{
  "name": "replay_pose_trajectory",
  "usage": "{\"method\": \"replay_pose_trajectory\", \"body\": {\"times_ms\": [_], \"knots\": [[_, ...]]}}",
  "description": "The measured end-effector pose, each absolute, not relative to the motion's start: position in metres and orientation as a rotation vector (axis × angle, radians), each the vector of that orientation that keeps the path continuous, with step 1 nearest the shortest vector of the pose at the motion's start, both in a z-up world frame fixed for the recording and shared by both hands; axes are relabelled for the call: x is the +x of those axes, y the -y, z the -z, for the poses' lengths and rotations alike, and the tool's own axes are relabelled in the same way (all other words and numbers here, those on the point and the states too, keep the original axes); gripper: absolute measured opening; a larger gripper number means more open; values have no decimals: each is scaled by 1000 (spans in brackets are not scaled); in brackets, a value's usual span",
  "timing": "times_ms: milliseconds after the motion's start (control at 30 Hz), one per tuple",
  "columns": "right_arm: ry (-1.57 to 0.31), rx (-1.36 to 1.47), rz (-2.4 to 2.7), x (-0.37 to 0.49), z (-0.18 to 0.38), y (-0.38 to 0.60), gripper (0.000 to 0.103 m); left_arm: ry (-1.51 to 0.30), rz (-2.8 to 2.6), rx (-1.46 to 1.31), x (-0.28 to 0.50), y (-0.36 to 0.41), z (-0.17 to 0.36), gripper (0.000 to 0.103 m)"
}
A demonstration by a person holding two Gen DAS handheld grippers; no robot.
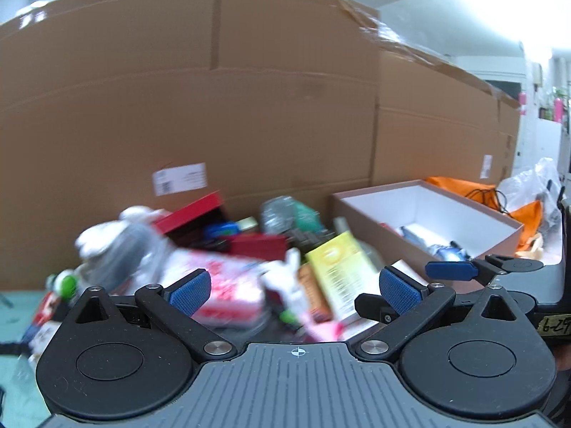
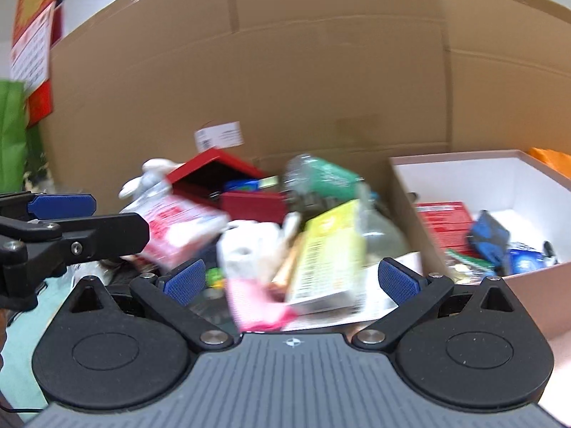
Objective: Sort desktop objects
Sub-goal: 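Move both grippers back over the pile, then lower the left gripper to the cotton swab bag while the right gripper lowers to the black remote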
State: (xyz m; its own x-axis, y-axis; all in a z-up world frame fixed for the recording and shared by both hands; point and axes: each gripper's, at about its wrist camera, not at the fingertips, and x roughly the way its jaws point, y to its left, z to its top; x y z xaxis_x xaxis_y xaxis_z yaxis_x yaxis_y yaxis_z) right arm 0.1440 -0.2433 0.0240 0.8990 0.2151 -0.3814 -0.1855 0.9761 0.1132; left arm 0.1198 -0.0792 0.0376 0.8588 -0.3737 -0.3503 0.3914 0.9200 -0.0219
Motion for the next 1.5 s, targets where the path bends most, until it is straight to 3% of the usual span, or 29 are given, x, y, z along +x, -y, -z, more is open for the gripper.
{"method": "replay_pose_trajectory", "body": {"times_ms": [633,1500], "knots": [[-493,-6,-308,143,-12,124,103,-352,285,-161,78,-60,-12,103],[-646,-134,-414,122,40,34,102,-522,95,-294,69,-205,54,103]]}}
